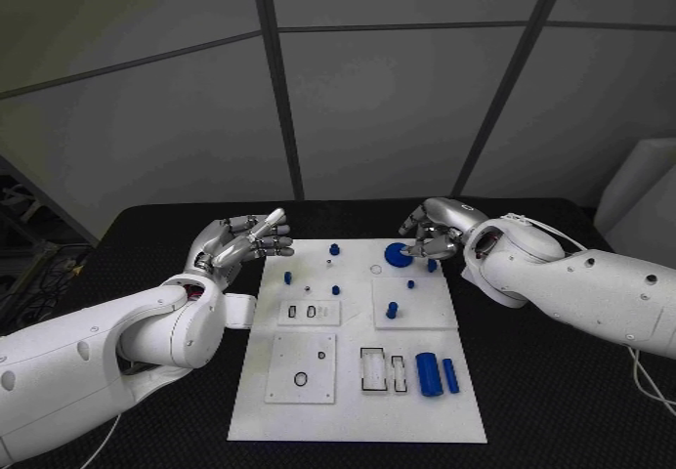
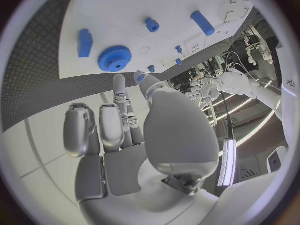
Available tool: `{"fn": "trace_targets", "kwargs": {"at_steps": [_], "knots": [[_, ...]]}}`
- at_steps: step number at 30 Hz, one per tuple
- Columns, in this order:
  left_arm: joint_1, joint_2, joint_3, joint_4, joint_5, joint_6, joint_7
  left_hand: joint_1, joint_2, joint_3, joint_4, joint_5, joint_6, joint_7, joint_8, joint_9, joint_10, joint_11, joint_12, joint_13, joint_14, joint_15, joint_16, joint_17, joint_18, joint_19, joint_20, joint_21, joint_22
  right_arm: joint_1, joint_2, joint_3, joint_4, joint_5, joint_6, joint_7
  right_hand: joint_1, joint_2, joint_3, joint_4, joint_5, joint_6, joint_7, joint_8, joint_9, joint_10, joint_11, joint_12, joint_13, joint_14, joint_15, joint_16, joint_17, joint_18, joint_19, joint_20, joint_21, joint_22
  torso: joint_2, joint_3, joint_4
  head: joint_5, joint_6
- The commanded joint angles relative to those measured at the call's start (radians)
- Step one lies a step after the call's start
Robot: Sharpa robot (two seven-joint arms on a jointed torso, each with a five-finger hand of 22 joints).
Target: Assemble the parts on the task board
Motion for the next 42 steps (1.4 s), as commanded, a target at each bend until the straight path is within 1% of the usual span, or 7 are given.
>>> {"fn": "trace_targets", "kwargs": {"at_steps": [1,2,5,11,13,26,42], "knots": [[0.001,0.005,0.001,-0.004,-0.008,0.016,0.002,0.005,0.008,-0.005,-0.003,-0.003,0.001,0.006,-0.006,-0.001,-0.005,0.001,-0.004,-0.001,0.004,0.004,-0.004,0.002,0.006,0.002,0.001,0.006,0.002,0.002,-0.007,0.001,0.0,0.079,0.078,-0.05,0.034,0.007,-0.092,0.032,0.016,-0.022,-0.003,0.016,0.004,-0.093,0.002,0.187,0.194,0.044,-0.003,0.068,0.095,-0.013,0.03,-0.007,0.023,0.054,-0.004,0.0047,-0.0066,-0.002,-0.001],[0.0,0.006,0.001,-0.005,-0.008,0.017,0.002,0.005,0.008,-0.005,-0.003,-0.003,0.001,0.006,-0.006,-0.001,-0.005,0.001,-0.004,-0.001,0.004,0.004,-0.004,0.002,0.006,0.002,0.001,0.006,0.002,0.002,-0.007,0.001,-0.003,0.082,0.088,-0.055,0.05,0.018,-0.125,0.051,0.016,-0.033,0.0,0.022,0.005,-0.137,0.006,0.292,0.305,0.045,0.001,0.088,0.124,-0.015,0.036,-0.005,0.029,0.065,-0.004,0.0056,-0.007,-0.001,-0.001],[0.0,0.009,0.001,-0.007,-0.008,0.018,0.001,0.005,0.008,-0.005,-0.003,-0.003,0.001,0.006,-0.006,-0.001,-0.005,0.001,-0.004,-0.001,0.004,0.004,-0.004,0.002,0.006,0.002,0.001,0.006,0.002,0.002,-0.002,0.001,-0.017,0.086,0.108,-0.064,0.066,0.03,-0.152,0.087,0.015,-0.059,0.008,0.026,0.005,-0.124,0.01,0.453,0.48,0.052,0.007,0.119,0.175,-0.017,0.041,0.005,0.033,0.075,-0.002,0.0048,-0.0046,-0.003,-0.001],[-0.001,0.011,0.001,-0.009,-0.008,0.019,0.0,0.005,0.008,-0.005,-0.003,-0.003,0.001,0.006,-0.006,-0.001,-0.005,0.001,-0.004,-0.001,0.004,0.004,-0.004,0.002,0.006,0.002,0.001,0.006,0.002,0.002,0.019,0.001,-0.049,0.09,0.124,-0.072,0.091,0.034,-0.175,0.129,0.014,-0.08,0.014,0.036,0.006,-0.141,0.017,0.52,0.562,0.054,0.012,0.136,0.201,-0.017,0.041,0.011,0.033,0.077,-0.002,0.0008,-0.0026,-0.004,-0.002],[-0.001,0.011,0.001,-0.01,-0.008,0.019,0.0,0.005,0.008,-0.005,-0.003,-0.003,0.001,0.006,-0.006,-0.001,-0.005,0.001,-0.004,-0.001,0.004,0.004,-0.004,0.002,0.006,0.002,0.001,0.006,0.002,0.002,0.027,0.001,-0.059,0.09,0.124,-0.074,0.098,0.036,-0.178,0.138,0.015,-0.083,0.015,0.04,0.007,-0.133,0.017,0.545,0.593,0.056,0.013,0.144,0.215,-0.019,0.046,0.012,0.036,0.083,-0.002,0.0008,-0.0027,-0.003,-0.003],[-0.001,0.013,0.001,-0.011,-0.008,0.021,-0.001,0.005,0.008,-0.005,-0.003,-0.003,0.001,0.006,-0.006,-0.001,-0.005,0.001,-0.004,-0.001,0.004,0.004,-0.004,0.002,0.006,0.002,0.001,0.006,0.002,0.002,0.072,0.001,-0.108,0.091,0.142,-0.083,0.11,0.044,-0.186,0.16,0.018,-0.085,0.016,0.053,0.009,-0.104,0.019,0.625,0.685,0.062,0.015,0.167,0.253,-0.024,0.064,0.014,0.048,0.108,-0.002,0.001,-0.0044,0.0,-0.009],[-0.001,0.014,0.001,-0.011,-0.008,0.022,-0.003,0.005,0.008,-0.005,-0.003,-0.003,0.001,0.006,-0.006,-0.001,-0.005,0.001,-0.004,-0.001,0.004,0.004,-0.004,0.002,0.006,0.002,0.001,0.006,0.002,0.002,0.104,0.001,-0.129,0.054,0.177,-0.1,0.119,0.051,-0.186,0.164,0.015,-0.079,0.015,0.062,0.012,-0.091,0.019,0.661,0.727,0.064,0.015,0.175,0.267,-0.026,0.071,0.015,0.053,0.118,-0.002,0.0015,-0.0058,0.003,-0.015]]}}
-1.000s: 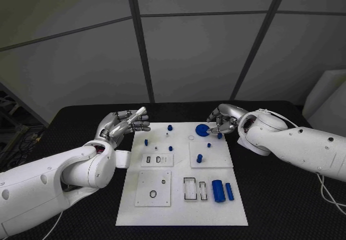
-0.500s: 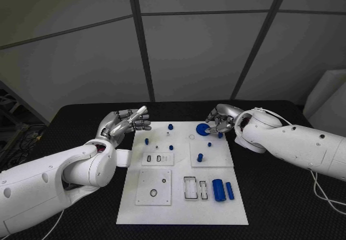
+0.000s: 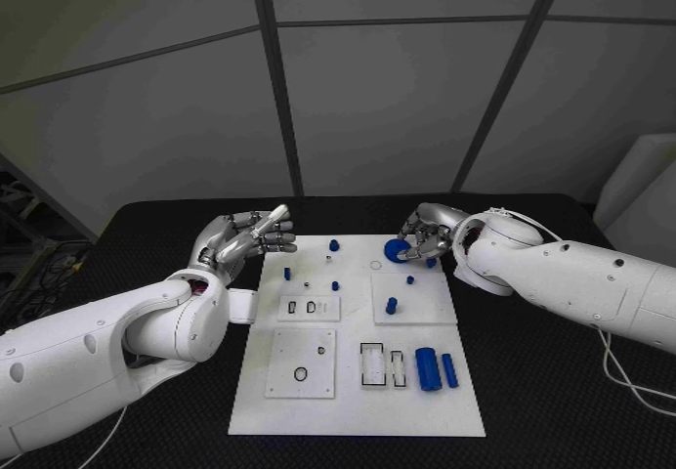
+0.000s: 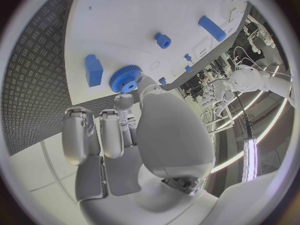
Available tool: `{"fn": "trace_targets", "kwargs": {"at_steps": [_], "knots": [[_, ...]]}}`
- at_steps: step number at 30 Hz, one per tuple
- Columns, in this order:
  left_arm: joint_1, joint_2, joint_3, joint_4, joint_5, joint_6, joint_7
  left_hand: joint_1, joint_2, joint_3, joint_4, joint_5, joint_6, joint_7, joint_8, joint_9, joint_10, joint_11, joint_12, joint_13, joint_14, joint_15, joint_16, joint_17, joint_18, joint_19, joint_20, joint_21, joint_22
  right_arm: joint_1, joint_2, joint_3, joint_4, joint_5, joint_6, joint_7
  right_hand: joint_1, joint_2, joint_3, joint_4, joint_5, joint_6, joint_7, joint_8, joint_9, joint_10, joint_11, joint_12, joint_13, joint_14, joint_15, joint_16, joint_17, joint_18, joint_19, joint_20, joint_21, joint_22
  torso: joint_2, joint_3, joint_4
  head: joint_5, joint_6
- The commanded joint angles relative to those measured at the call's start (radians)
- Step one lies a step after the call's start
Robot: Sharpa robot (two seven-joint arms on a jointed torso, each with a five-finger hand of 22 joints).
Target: Assemble the parts on the task board
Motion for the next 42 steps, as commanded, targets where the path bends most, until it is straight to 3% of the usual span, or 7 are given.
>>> {"fn": "trace_targets", "kwargs": {"at_steps": [1,11,19,24,28,34,42], "knots": [[0.001,0.002,0.001,0.0,-0.008,0.013,0.002,0.005,0.008,-0.003,-0.001,-0.003,0.001,0.006,-0.006,-0.001,-0.005,0.001,-0.004,-0.001,0.004,0.004,-0.004,0.001,0.006,0.002,0.001,0.006,0.001,0.002,0.005,0.001,-0.002,-0.034,0.026,-0.014,0.013,0.001,0.001,0.006,0.0,0.0,-0.003,0.007,0.002,0.01,0.0,0.011,0.01,0.064,0.007,0.006,0.035,-0.011,0.009,-0.002,0.004,0.112,0.0,0.0006,-0.0006,0.0,-0.001],[0.001,0.002,0.001,-0.001,-0.008,0.013,0.002,0.005,0.009,-0.004,-0.003,-0.003,0.001,0.006,-0.007,-0.002,-0.005,0.001,-0.006,-0.002,0.004,0.004,-0.005,0.002,0.006,0.001,0.001,0.007,0.002,0.002,0.013,0.0,-0.008,-0.063,0.035,-0.036,0.032,0.018,0.012,-0.001,0.004,0.01,-0.004,0.017,0.004,0.014,-0.001,0.034,0.038,0.065,0.006,0.012,0.044,-0.012,0.015,-0.002,0.008,0.121,0.0,0.0008,0.0,0.001,-0.006],[0.001,0.003,0.001,-0.002,-0.008,0.013,0.002,0.005,0.009,-0.004,-0.003,-0.003,0.001,0.006,-0.007,-0.002,-0.005,0.001,-0.006,-0.002,0.004,0.004,-0.005,0.002,0.006,0.001,0.001,0.007,0.002,0.001,0.019,0.0,-0.008,-0.091,0.041,-0.043,0.064,0.033,0.033,-0.027,0.009,0.035,-0.006,0.034,0.009,0.034,-0.004,0.075,0.089,0.067,0.004,0.02,0.059,-0.016,0.027,-0.004,0.016,0.137,0.0,0.0006,-0.0005,-0.001,-0.009],[0.001,0.003,0.001,-0.002,-0.008,0.013,0.001,0.005,0.009,-0.004,-0.003,-0.003,0.001,0.006,-0.007,-0.002,-0.005,0.001,-0.006,-0.002,0.004,0.004,-0.005,0.002,0.006,0.001,0.001,0.007,0.002,0.001,0.023,0.0,-0.003,-0.123,0.025,-0.045,0.082,0.053,0.064,-0.044,-0.039,0.08,-0.015,0.054,0.014,0.061,-0.012,0.12,0.141,0.068,-0.002,0.026,0.07,-0.02,0.039,-0.008,0.024,0.154,0.0,0.0006,0.001,-0.002,-0.011],[0.001,0.003,0.001,-0.002,-0.008,0.013,0.001,0.006,0.01,-0.005,-0.003,-0.003,0.001,0.006,-0.008,-0.002,-0.005,0.002,-0.007,-0.002,0.004,0.004,-0.005,0.003,0.006,0.0,0.001,0.007,0.003,0.001,0.023,0.0,0.004,-0.143,-0.007,-0.042,0.083,0.059,0.082,-0.051,-0.038,0.114,-0.026,0.068,0.019,0.09,-0.021,0.163,0.189,0.069,-0.008,0.03,0.078,-0.024,0.051,-0.013,0.031,0.17,0.0,0.0005,-0.0003,-0.001,-0.011],[0.001,0.003,0.001,-0.002,-0.008,0.013,0.001,0.006,0.01,-0.005,-0.003,-0.003,0.001,0.006,-0.008,-0.002,-0.005,0.002,-0.007,-0.002,0.004,0.004,-0.005,0.003,0.006,0.0,0.001,0.007,0.003,0.0,0.017,0.0,0.027,-0.163,-0.089,-0.027,0.071,0.057,0.103,-0.057,0.0,0.132,-0.034,0.069,0.018,0.124,-0.028,0.215,0.248,0.071,-0.015,0.035,0.088,-0.029,0.07,-0.021,0.043,0.195,0.0,0.0013,-0.0008,0.0,-0.01],[0.001,0.004,0.001,-0.003,-0.008,0.013,0.001,0.006,0.01,-0.005,-0.003,-0.003,0.001,0.006,-0.008,-0.002,-0.005,0.002,-0.007,-0.002,0.004,0.004,-0.005,0.003,0.006,0.0,0.001,0.007,0.003,0.0,0.01,0.001,0.107,-0.198,-0.163,-0.027,0.059,0.051,0.112,-0.058,0.014,0.135,-0.035,0.064,0.016,0.136,-0.028,0.235,0.272,0.072,-0.016,0.037,0.092,-0.033,0.083,-0.023,0.05,0.212,-0.001,0.0001,0.0007,0.001,-0.008]]}}
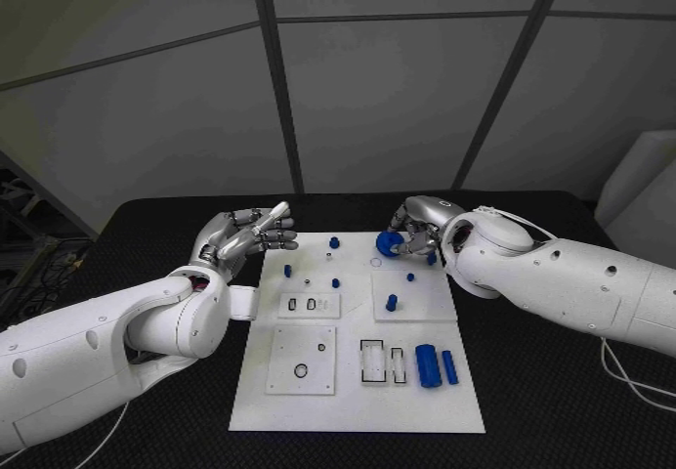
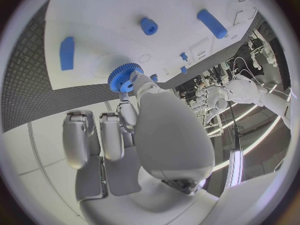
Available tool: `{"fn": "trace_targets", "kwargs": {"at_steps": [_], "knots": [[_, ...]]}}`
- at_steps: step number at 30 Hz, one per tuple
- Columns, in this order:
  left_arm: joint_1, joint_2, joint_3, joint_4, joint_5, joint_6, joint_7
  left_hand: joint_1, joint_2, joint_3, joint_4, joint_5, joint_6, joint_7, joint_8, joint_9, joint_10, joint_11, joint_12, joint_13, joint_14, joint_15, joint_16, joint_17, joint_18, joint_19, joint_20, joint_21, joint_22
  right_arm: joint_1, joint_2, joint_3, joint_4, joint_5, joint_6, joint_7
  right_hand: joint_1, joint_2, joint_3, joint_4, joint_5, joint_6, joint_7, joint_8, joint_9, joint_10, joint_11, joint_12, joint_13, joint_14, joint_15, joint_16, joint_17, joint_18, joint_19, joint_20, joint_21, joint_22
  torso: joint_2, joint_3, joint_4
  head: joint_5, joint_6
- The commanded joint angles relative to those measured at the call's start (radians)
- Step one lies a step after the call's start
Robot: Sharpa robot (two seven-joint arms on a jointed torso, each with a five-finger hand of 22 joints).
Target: Assemble the parts on the task board
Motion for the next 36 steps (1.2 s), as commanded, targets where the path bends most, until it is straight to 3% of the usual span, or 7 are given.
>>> {"fn": "trace_targets", "kwargs": {"at_steps": [1,6,14,19,27,36], "knots": [[0.001,0.001,0.001,0.0,-0.008,0.011,0.004,0.0,0.005,-0.005,-0.003,-0.003,0.001,0.006,-0.004,-0.001,-0.005,0.002,-0.003,-0.001,0.004,0.004,-0.005,0.002,0.006,0.0,0.001,0.003,0.002,0.002,0.005,0.001,0.031,-0.049,-0.081,0.003,-0.014,0.001,0.007,0.0,0.007,0.033,-0.022,0.006,0.029,0.007,-0.001,0.007,0.003,0.072,-0.008,0.002,0.092,-0.018,0.066,-0.005,0.007,0.213,0.0,-0.0009,0.0012,0.0,0.001],[0.001,0.003,0.001,-0.001,-0.008,0.011,0.004,0.0,0.005,-0.005,-0.003,-0.003,0.001,0.006,-0.004,-0.001,-0.005,0.002,-0.003,-0.001,0.004,0.004,-0.005,0.002,0.006,0.0,0.001,0.003,0.002,0.003,0.039,0.001,0.052,-0.082,-0.092,-0.009,-0.018,-0.001,0.008,0.001,0.008,0.033,-0.021,0.004,0.029,0.007,-0.001,0.009,0.005,0.072,-0.008,0.002,0.091,-0.018,0.067,-0.005,0.008,0.214,0.001,-0.0011,0.0017,0.002,0.002],[0.001,0.005,0.001,-0.002,-0.008,0.012,0.004,0.0,0.005,-0.005,-0.003,-0.003,0.001,0.006,-0.004,-0.001,-0.005,0.002,-0.003,-0.001,0.004,0.004,-0.005,0.002,0.006,0.0,0.001,0.003,0.002,0.002,0.112,-0.001,0.025,-0.108,-0.088,-0.016,-0.022,-0.003,0.01,0.002,0.008,0.033,-0.021,0.002,0.028,0.007,-0.001,0.008,0.005,0.072,-0.008,0.002,0.091,-0.018,0.067,-0.005,0.008,0.214,0.001,-0.0018,0.0012,0.005,0.001],[0.001,0.006,0.001,-0.004,-0.008,0.012,0.004,0.0,0.005,-0.005,-0.003,-0.003,0.001,0.006,-0.004,-0.001,-0.005,0.002,-0.003,-0.001,0.004,0.004,-0.005,0.002,0.006,0.0,0.001,0.003,0.002,-0.001,0.152,-0.006,-0.001,-0.111,-0.078,-0.012,-0.022,-0.003,0.01,0.002,0.008,0.032,-0.021,0.002,0.028,0.007,-0.001,0.008,0.005,0.072,-0.008,0.002,0.091,-0.018,0.067,-0.005,0.008,0.214,0.002,-0.0009,0.0008,0.006,0.001],[0.001,0.008,0.001,-0.004,-0.008,0.012,0.004,0.0,0.005,-0.005,-0.003,-0.003,0.001,0.006,-0.004,-0.001,-0.005,0.002,-0.003,-0.001,0.004,0.004,-0.005,0.002,0.006,0.0,0.001,0.003,0.002,-0.006,0.2,-0.024,-0.044,-0.113,-0.055,-0.008,-0.028,-0.004,0.013,0.003,0.008,0.03,-0.02,-0.002,0.026,0.003,0.0,0.005,0.003,0.071,-0.008,0.002,0.09,-0.018,0.066,-0.005,0.007,0.213,0.002,-0.0011,0.0018,0.008,-0.003],[0.001,0.009,0.001,-0.003,-0.008,0.012,0.004,0.002,0.008,-0.005,-0.005,-0.003,0.001,0.006,-0.005,-0.001,-0.006,0.002,-0.005,-0.002,0.004,0.005,-0.006,0.003,0.006,-0.001,0.001,0.005,0.003,-0.011,0.229,-0.03,-0.072,-0.113,-0.032,-0.005,-0.03,-0.004,0.014,0.003,0.008,0.029,-0.019,-0.003,0.026,0.003,0.001,0.005,0.003,0.071,-0.007,0.001,0.089,-0.018,0.066,-0.005,0.007,0.213,0.001,-0.0003,-0.0003,0.011,-0.007]]}}
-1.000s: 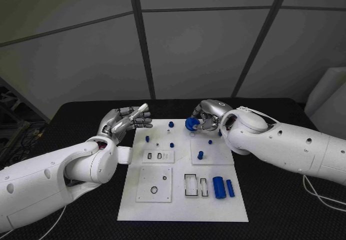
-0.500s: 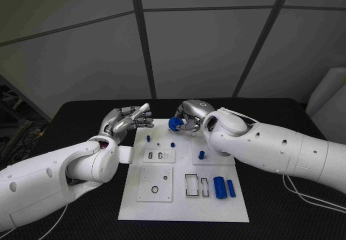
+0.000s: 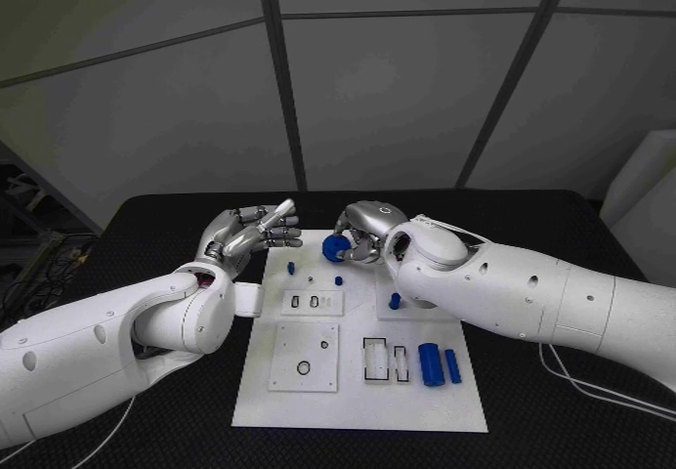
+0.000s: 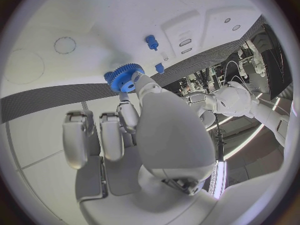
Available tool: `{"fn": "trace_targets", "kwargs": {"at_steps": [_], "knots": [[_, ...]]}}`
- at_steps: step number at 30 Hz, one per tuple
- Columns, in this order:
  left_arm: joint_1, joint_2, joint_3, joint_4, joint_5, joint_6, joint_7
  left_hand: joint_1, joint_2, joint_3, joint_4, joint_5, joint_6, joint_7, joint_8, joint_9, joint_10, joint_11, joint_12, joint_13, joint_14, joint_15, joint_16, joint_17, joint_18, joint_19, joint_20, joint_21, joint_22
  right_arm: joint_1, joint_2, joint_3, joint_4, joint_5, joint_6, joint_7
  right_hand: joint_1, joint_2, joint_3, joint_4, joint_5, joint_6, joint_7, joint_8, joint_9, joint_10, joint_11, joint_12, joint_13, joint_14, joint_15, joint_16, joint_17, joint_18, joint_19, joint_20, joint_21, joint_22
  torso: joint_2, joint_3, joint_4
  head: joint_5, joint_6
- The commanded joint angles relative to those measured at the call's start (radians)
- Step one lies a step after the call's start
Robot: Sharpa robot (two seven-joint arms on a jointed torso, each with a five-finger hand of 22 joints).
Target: Assemble the parts on the task board
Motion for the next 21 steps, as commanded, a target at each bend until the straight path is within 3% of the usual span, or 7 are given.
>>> {"fn": "trace_targets", "kwargs": {"at_steps": [1,14,21], "knots": [[0.001,0.002,0.001,0.001,-0.008,0.011,0.005,0.002,0.008,-0.002,-0.002,-0.003,0.001,0.006,-0.005,-0.001,-0.006,0.002,-0.005,-0.001,0.004,0.005,-0.006,0.001,0.006,-0.001,0.001,0.005,0.001,0.0,0.009,-0.001,-0.009,-0.01,0.022,0.004,-0.001,0.005,0.004,0.0,0.005,0.028,-0.019,0.007,0.026,0.003,0.001,0.0,-0.001,0.071,-0.008,0.001,0.089,-0.018,0.066,-0.005,0.004,0.213,0.0,0.0005,-0.0013,0.001,-0.001],[0.002,0.002,0.001,0.002,-0.008,0.012,0.004,0.002,0.008,-0.002,-0.002,-0.003,0.001,0.006,-0.005,-0.001,-0.006,0.002,-0.005,-0.001,0.004,0.005,-0.006,0.001,0.006,-0.001,0.001,0.005,0.001,-0.002,0.04,-0.004,-0.052,-0.011,0.035,0.007,-0.022,-0.004,0.012,0.0,-0.003,0.008,-0.01,-0.015,0.017,-0.012,0.008,-0.015,-0.011,0.07,-0.002,0.0,0.087,-0.018,0.064,-0.001,0.002,0.211,0.0,0.0005,-0.0013,0.002,-0.004],[0.002,0.002,0.001,0.003,-0.008,0.013,0.002,0.002,0.008,-0.002,-0.002,-0.003,0.001,0.006,-0.005,-0.001,-0.006,0.002,-0.005,-0.001,0.004,0.005,-0.006,0.001,0.006,-0.001,0.001,0.005,0.001,-0.002,0.052,-0.005,-0.069,-0.002,0.064,0.019,-0.053,-0.018,0.009,0.007,-0.018,-0.062,0.011,-0.066,-0.002,-0.028,0.028,-0.03,-0.021,0.071,0.014,0.003,0.092,-0.017,0.062,0.012,0.001,0.209,-0.001,0.0008,-0.0018,0.002,-0.004]]}}
